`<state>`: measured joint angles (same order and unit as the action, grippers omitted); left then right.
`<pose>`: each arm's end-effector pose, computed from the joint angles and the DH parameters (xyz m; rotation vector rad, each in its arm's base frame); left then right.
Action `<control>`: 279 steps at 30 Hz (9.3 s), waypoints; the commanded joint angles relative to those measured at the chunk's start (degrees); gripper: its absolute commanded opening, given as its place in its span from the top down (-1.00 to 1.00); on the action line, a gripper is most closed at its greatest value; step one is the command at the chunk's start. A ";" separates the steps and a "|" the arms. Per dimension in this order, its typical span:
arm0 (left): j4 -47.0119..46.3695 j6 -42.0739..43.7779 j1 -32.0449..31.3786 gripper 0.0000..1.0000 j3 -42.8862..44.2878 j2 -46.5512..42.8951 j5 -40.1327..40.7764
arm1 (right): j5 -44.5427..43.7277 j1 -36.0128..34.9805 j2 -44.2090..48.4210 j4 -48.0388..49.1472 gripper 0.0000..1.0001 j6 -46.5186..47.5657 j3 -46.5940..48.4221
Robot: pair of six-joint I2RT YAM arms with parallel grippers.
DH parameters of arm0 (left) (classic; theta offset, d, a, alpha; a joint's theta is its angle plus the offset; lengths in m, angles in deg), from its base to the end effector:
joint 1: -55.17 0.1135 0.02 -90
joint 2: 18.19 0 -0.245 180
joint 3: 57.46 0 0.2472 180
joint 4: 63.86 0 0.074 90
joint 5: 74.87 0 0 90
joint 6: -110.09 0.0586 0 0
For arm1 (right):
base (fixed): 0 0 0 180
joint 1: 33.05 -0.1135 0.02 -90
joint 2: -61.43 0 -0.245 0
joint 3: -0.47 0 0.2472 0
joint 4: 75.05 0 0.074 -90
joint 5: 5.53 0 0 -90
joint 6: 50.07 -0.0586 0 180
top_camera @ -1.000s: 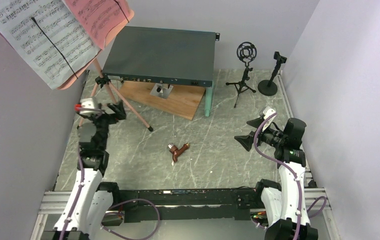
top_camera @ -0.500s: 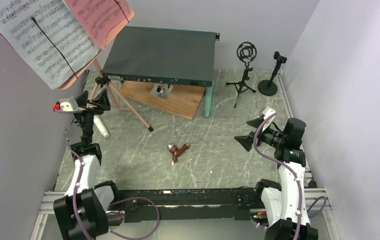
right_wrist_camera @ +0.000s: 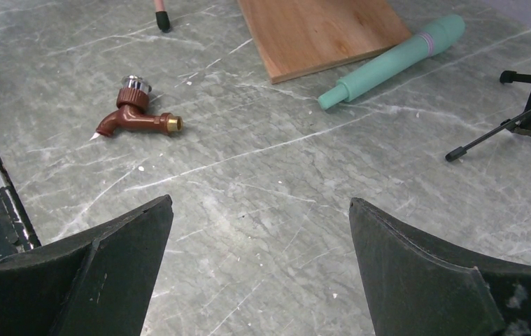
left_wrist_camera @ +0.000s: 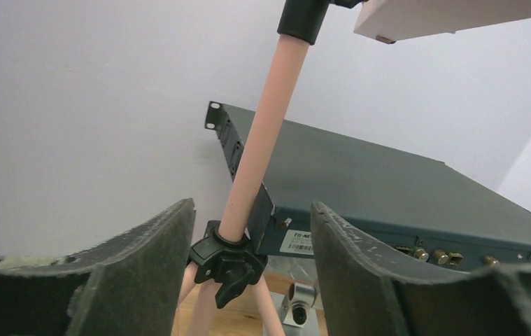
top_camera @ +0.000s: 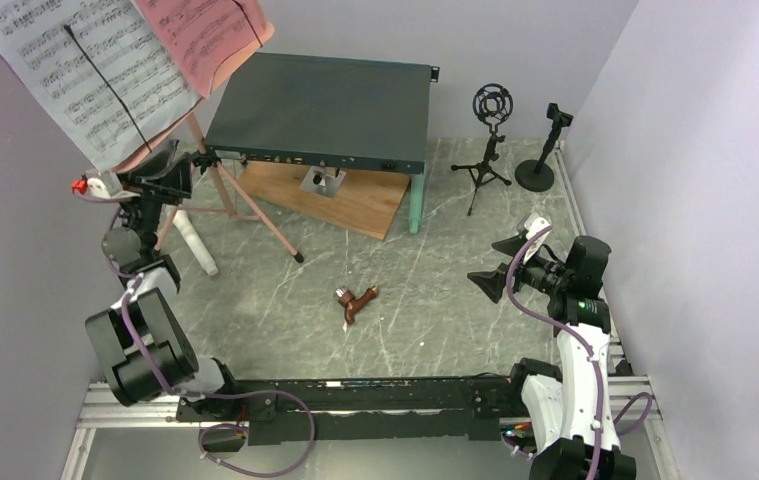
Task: Pack up the instrument practice props
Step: Pick up the music stand from the center of the board, then place the music stand at the center of the board.
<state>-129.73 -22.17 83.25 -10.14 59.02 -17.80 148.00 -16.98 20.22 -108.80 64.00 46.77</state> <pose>0.2618 0.1036 0.3016 -0.0942 1.0632 -0.4944 0.1777 0.0034 0.2488 -0.7508 1.6734 0.6509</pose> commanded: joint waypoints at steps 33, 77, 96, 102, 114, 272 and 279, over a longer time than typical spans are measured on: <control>-9.08 -10.01 1.16 -0.23 24.74 21.49 -16.39 | 1.18 0.01 -2.42 1.60 -0.99 0.85 1.43; 13.79 10.75 0.23 1.00 28.57 2.40 -13.26 | 1.64 0.15 -3.00 1.07 -0.99 1.32 1.47; 17.02 8.55 -0.57 1.00 26.79 -8.09 -14.80 | 1.95 0.15 -2.65 0.57 -0.99 1.67 1.57; 22.60 8.88 -0.81 1.00 26.72 -11.60 -14.87 | 2.19 0.17 -2.56 0.14 -0.99 1.78 1.73; 38.86 9.77 -4.60 1.00 28.26 -18.60 -16.47 | 2.70 0.14 -2.14 -0.16 -0.98 1.85 1.87; -8.94 -8.19 -59.88 1.00 33.82 4.87 2.49 | 20.02 4.25 -31.39 42.78 -0.96 -78.84 61.00; -8.74 -7.95 -59.87 1.00 33.15 3.62 2.37 | 18.14 4.05 -33.84 42.43 -0.89 -79.98 62.71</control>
<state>-123.31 -27.83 23.71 20.20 69.71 -21.73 168.72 -12.76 -12.98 -69.00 -12.48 106.87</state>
